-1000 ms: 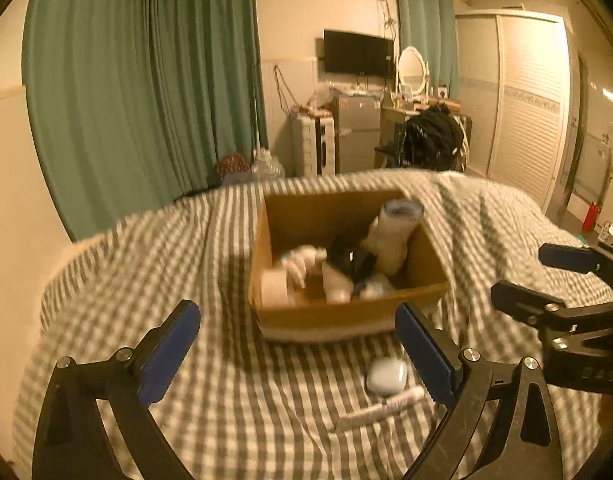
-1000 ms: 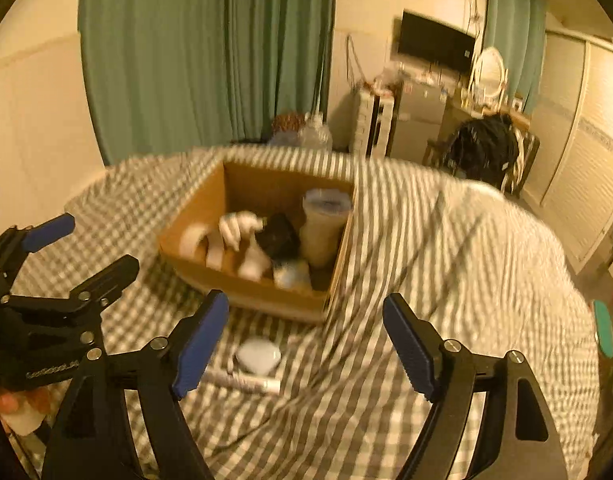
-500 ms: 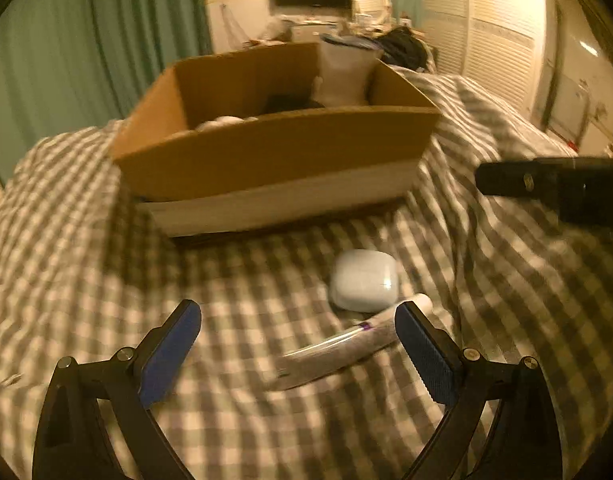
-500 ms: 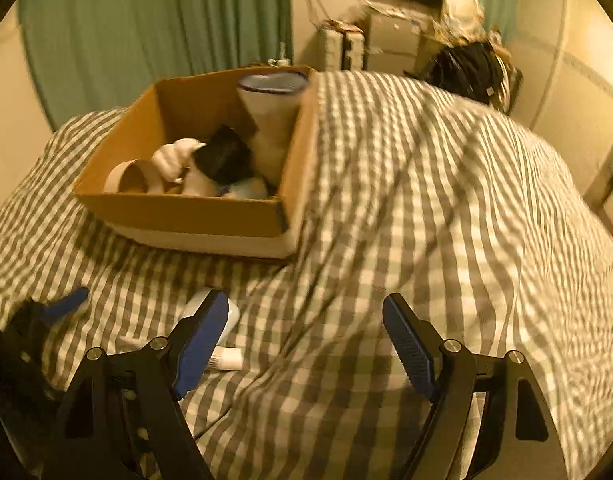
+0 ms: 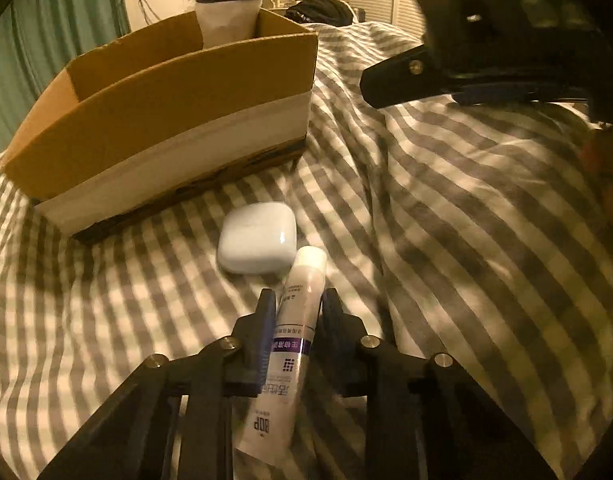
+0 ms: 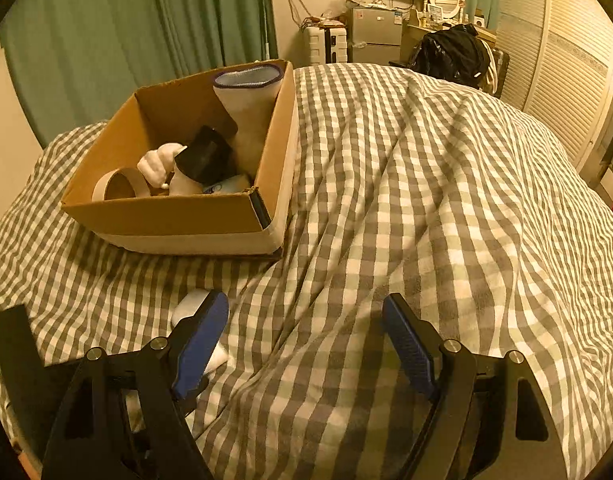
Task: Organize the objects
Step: 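Grasp the white tube with the left tool while the right tool grasps the white earbud case, then carry the tube and earbud case over the box with both tools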
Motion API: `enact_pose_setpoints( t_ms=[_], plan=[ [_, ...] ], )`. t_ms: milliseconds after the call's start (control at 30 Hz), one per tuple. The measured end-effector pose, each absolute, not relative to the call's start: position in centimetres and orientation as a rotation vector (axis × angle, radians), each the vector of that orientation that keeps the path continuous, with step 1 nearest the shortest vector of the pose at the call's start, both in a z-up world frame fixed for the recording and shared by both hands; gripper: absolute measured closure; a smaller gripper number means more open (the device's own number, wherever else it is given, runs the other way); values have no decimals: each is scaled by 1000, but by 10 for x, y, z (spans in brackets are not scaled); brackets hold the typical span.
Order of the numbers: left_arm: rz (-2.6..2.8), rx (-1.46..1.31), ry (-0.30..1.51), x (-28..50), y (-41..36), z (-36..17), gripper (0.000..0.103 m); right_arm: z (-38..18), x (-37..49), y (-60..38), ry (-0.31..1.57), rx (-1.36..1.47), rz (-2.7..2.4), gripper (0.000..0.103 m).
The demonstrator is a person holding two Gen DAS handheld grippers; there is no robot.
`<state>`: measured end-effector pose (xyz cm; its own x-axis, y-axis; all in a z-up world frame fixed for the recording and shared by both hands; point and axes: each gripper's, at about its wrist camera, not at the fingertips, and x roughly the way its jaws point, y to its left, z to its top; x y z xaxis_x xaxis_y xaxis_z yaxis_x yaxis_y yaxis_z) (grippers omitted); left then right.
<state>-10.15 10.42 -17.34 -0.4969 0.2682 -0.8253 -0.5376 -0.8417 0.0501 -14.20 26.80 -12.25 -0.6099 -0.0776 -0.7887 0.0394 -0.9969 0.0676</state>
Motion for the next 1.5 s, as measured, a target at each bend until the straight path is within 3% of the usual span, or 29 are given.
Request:
enact_pose_setpoints(
  t_ms=[67, 267, 867, 1133, 1500],
  plan=[
    [2402, -1257, 425, -97, 97, -167, 81, -122, -140, 268, -76, 1341, -2764, 24],
    [2575, -1203, 223, -92, 56, -123, 81, -120, -136, 262, -44, 1306, -2778, 24],
    [2753, -1194, 237, -120, -1, -123, 82, -172, -171, 167, 271, 1454, -2558, 24],
    [2749, -1224, 225, -126, -3, -130, 82, -203, -195, 154, 241, 1571, -2459, 45],
    [2765, -1193, 217, -117, -3, -123, 82, -204, -177, 158, 292, 1557, -2494, 46]
  ],
)
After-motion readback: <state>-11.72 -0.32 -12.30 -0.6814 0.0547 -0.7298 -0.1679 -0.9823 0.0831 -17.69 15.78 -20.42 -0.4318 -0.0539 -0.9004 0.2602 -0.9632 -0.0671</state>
